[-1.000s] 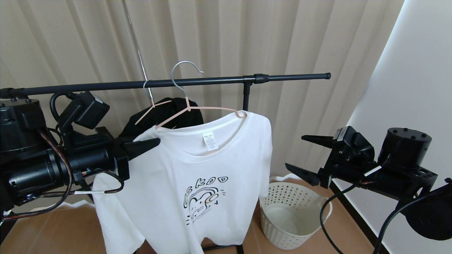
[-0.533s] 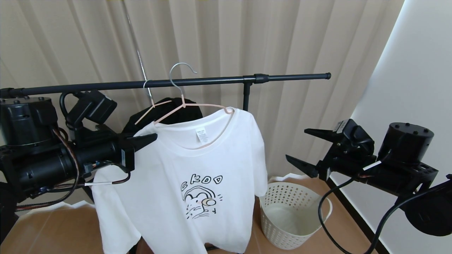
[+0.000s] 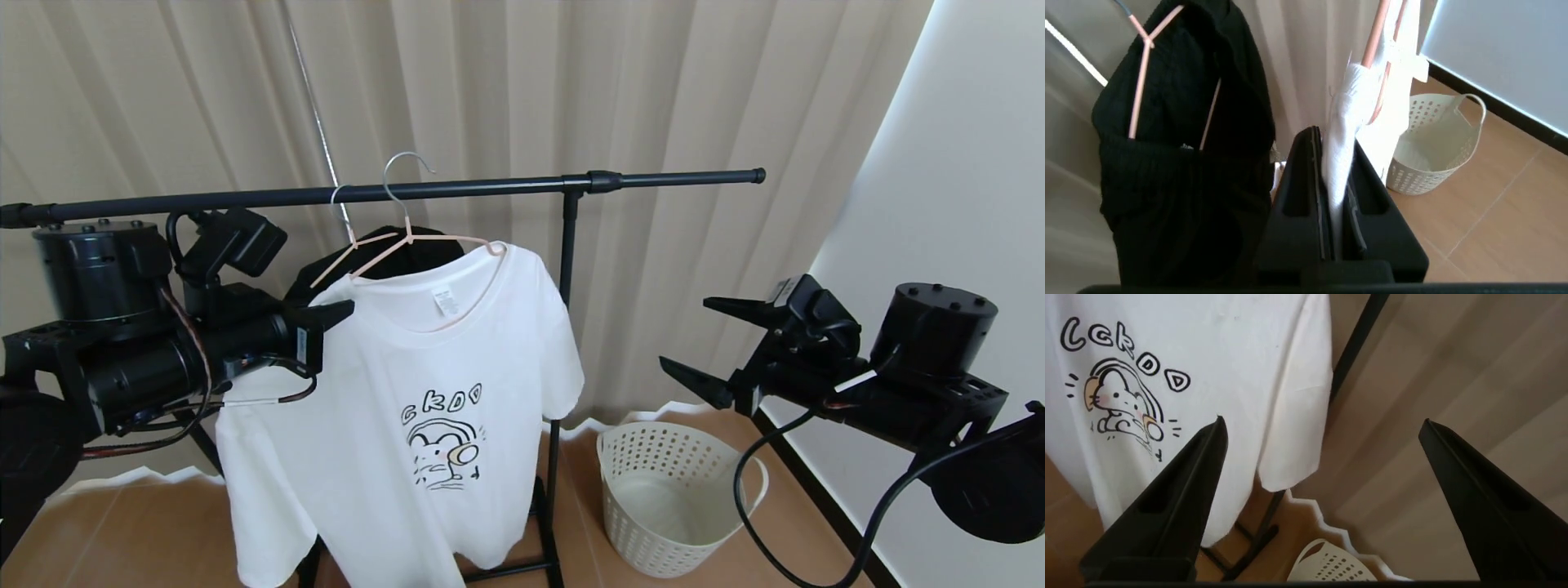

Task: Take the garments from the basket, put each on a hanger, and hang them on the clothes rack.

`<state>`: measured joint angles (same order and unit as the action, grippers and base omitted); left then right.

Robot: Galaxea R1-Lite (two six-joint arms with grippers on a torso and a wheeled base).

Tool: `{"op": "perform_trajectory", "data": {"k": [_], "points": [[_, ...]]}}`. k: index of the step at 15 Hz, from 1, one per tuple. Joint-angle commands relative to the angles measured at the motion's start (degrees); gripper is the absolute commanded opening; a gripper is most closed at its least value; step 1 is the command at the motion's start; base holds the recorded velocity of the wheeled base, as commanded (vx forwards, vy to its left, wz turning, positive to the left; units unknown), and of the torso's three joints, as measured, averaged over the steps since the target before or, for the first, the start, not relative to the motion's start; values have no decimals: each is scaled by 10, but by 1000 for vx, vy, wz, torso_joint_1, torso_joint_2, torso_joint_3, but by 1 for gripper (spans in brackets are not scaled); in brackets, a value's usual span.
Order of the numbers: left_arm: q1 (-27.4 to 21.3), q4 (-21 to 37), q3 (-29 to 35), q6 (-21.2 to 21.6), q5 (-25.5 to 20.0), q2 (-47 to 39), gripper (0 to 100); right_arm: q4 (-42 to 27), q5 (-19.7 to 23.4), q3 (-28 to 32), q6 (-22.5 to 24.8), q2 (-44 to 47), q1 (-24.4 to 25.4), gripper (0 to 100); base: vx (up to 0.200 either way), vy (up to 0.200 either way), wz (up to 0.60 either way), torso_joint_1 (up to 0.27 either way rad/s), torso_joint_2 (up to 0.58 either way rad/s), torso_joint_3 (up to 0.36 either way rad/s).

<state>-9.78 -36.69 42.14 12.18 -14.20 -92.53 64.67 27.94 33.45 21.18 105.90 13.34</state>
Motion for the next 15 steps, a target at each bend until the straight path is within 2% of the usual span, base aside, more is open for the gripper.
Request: {"op": "perform_trajectory", "data": {"k": [1,6,8,10,12,15], "points": [[0,0,15,-9,14,-21,0,0,-3,1,0,4,0,100,0,0,0,0,0,0],[-5,0,62,-66,55,-64,0,0,-8,4,0,11,0,100,0,0,0,0,0,0],[-21,0,85,-95,63,-93,0,0,-8,5,0,11,0,100,0,0,0,0,0,0],[-35,0,105,-106,96,-121,0,0,-9,5,0,11,0,100,0,0,0,0,0,0],[-48,0,137,-150,133,-153,0,0,-9,5,0,11,0,100,0,0,0,0,0,0],[-48,0,163,-161,141,-168,0,0,-9,6,0,10,0,100,0,0,0,0,0,0]]}}
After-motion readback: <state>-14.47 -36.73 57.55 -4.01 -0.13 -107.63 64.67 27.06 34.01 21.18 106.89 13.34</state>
